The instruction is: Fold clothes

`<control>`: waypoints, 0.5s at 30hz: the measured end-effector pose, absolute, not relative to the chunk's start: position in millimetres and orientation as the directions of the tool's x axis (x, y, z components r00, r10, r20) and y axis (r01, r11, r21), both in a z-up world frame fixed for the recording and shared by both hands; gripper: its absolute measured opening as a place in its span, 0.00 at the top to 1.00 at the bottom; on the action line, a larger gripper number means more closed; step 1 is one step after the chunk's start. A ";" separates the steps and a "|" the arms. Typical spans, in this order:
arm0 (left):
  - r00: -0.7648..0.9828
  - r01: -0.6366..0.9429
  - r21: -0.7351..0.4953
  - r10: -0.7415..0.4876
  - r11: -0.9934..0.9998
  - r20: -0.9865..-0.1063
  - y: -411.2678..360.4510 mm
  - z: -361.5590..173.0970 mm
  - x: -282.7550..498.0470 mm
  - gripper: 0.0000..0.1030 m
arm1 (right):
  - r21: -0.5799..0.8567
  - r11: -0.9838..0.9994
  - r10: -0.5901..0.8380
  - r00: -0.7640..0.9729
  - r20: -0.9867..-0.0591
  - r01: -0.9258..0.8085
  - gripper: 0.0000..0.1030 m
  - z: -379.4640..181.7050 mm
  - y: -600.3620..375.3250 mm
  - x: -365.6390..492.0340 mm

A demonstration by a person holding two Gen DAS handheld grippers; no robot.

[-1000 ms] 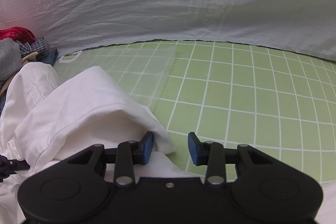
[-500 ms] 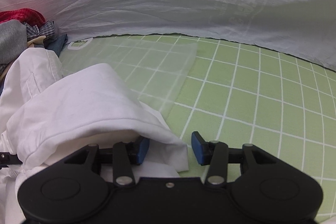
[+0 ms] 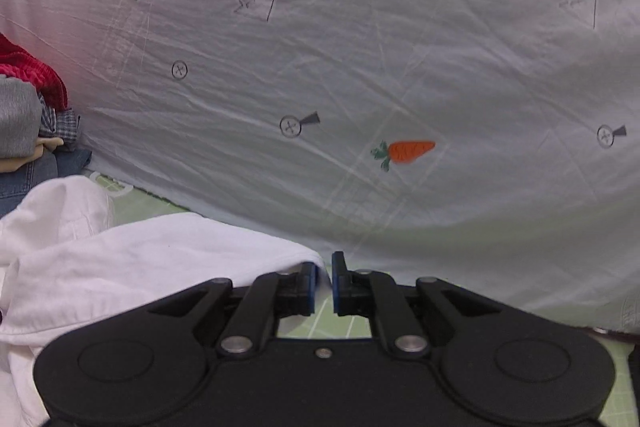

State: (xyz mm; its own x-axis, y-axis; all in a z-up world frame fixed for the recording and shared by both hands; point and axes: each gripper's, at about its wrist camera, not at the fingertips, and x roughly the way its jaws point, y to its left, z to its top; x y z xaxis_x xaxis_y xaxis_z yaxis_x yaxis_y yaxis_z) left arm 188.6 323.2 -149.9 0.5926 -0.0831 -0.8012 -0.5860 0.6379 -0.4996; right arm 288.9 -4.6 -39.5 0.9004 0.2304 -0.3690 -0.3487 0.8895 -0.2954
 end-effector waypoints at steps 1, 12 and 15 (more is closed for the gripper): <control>0.605 -0.572 -0.506 -0.083 0.646 -0.791 321.3 -146.2 189.5 0.90 | -0.329 0.882 0.241 0.922 -0.304 -0.339 0.93 -23.4 -0.8 281.2; 0.595 -0.565 -0.494 -0.088 0.660 -0.799 332.2 -146.4 196.7 0.77 | -0.202 0.945 0.065 0.755 -0.653 -0.256 0.71 -81.4 -37.1 325.6; 0.597 -0.552 -0.463 -0.059 0.694 -0.800 334.4 -138.6 203.3 0.75 | -0.080 0.983 0.064 0.723 -0.688 -0.164 0.60 -90.6 -73.5 325.4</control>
State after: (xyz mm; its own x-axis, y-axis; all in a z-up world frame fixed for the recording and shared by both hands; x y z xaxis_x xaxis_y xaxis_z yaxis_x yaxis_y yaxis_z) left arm 203.3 334.4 -138.6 0.5974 -0.0586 -0.7998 -0.5517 0.6938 -0.4629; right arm 325.4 -73.5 -90.6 0.7228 0.0644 -0.6880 -0.1640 0.9832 -0.0802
